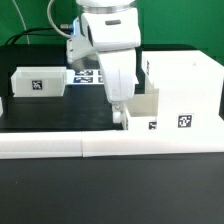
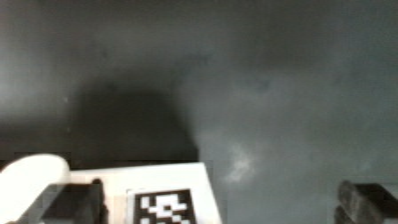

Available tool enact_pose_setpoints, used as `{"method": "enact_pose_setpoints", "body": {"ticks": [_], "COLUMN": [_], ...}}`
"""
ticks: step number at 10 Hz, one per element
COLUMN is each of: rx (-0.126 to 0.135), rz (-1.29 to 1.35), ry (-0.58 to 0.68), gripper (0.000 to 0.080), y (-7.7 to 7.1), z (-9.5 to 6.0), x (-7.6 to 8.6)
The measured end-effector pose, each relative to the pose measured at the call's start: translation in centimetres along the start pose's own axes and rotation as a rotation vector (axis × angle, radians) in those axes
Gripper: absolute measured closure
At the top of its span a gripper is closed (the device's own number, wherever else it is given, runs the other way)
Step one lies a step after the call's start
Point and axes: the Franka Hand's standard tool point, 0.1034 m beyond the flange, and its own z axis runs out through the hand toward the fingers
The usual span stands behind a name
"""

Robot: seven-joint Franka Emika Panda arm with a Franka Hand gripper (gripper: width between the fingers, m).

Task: Assemble drawer

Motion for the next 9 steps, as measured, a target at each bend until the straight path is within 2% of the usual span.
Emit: {"method": "enact_pose_setpoints", "body": {"ticks": [4,6,9], "rx": [0.001,0.003,0.005], "rz": [0.005,-0.018,-0.005], "ry": [0.000,0.000,0.003], "gripper": [0.0150,0.0150,0.0150], "y": [-0.1,-0.2,-0.4], "z": [0.1,0.0,0.1], "x": [-0.2,-1.8,-3.2]}}
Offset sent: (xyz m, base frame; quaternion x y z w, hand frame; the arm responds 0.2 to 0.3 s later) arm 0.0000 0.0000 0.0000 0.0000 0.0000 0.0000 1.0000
